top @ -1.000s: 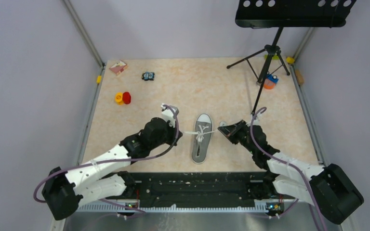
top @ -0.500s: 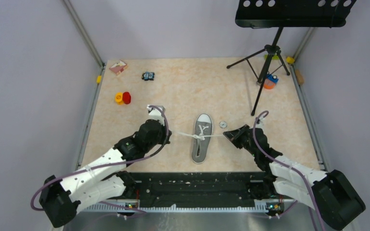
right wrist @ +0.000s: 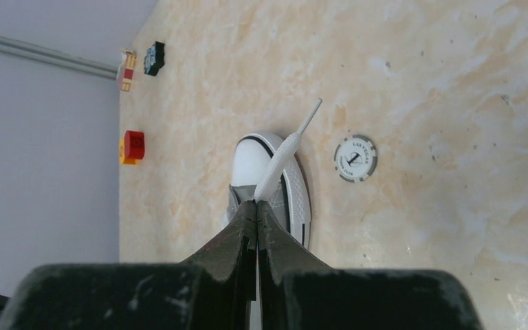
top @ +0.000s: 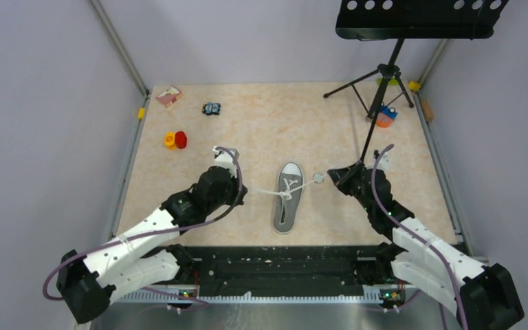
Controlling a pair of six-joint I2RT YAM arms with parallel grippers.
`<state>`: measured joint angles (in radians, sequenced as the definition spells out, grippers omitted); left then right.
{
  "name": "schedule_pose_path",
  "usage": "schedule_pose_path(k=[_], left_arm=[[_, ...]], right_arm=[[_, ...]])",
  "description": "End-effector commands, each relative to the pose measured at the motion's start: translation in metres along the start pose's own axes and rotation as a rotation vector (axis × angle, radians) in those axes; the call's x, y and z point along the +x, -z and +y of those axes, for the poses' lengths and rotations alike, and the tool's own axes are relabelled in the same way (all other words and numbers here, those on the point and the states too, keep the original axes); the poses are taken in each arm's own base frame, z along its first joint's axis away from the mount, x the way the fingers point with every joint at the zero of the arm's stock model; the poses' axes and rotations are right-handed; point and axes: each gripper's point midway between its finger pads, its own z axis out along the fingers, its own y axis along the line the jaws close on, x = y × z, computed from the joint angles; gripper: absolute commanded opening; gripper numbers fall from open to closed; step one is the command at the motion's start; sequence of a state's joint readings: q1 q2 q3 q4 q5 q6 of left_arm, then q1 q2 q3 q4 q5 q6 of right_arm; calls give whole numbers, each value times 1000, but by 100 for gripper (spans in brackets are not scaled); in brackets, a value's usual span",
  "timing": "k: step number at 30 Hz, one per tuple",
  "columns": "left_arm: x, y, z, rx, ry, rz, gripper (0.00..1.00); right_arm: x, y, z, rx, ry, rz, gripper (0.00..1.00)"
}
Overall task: Tie the shoes
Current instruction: Tie the shoelace on the shoe.
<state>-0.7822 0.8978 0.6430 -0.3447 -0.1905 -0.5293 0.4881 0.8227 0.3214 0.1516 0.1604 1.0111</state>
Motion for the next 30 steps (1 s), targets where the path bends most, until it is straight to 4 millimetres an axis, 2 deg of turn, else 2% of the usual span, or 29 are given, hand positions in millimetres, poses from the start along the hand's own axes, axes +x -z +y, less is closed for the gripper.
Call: schedule_pose_path(k=[1,4,7,13,17,20,25,30], left_arm=[[-4,1,-3,-10,-16,34,0],[14,-5,9,-56,-11,79,0],[24,-7,16,-85,22,91,0],[23,3,24,-114,79,63,0],[47,1,24,-74,106,110,0],[54,1,16,-39,117,157,0],[54,3,-4,36,107,219,0],[67,15,-30,199,103,299,0]], right_arm=[[-19,-1,13,1,62,-42,0],[-22,-3,10,17,74,-53,0],[-17,-7,-4,60,75,-42,0],[-6,-6,-26,109,50,-26,0],[1,-4,-33,119,54,0,0],[6,-2,-38,121,54,14,0],[-1,-1,-26,94,67,4,0],[-19,-4,17,-21,107,-16,0]])
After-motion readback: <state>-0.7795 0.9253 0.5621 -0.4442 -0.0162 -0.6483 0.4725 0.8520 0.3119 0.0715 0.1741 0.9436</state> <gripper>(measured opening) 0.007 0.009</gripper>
